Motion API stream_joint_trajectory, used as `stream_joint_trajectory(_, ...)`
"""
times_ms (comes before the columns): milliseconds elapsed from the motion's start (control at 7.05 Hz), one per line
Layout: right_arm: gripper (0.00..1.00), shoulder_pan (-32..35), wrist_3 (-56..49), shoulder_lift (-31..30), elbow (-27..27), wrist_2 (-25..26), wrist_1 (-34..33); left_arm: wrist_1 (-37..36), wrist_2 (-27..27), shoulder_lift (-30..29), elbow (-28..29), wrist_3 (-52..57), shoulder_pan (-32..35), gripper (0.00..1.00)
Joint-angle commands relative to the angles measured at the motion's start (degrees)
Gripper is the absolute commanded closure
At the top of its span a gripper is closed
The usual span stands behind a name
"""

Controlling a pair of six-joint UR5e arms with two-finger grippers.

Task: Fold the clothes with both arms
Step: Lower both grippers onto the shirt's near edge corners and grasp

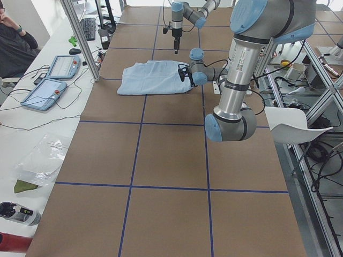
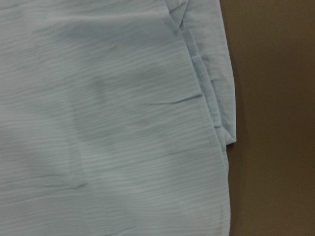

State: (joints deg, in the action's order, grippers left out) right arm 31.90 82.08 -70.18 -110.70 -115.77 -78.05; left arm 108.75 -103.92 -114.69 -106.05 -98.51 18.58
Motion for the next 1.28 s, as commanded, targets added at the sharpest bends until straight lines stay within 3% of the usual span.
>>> stream_joint_trajectory(0, 0.0, -11.99, 15.59, 1.01, -0.31, 13.4, -1.13, -0.03, -0.15, 0.0, -0.13, 0.16, 0.76, 1.0)
stream_joint_trajectory(284, 0.0, -13.71, 22.67, 2.93, 0.05, 15.31, -9.97, 0.06, -0.15, -0.18, -0.13, 0.16, 0.67, 1.0)
stream_joint_trajectory(1135, 0.0, -14.15, 22.95, 5.76, 4.62, 15.31, -11.07, 0.06, -0.15, -0.62, -0.04, 0.07, 0.58, 1.0)
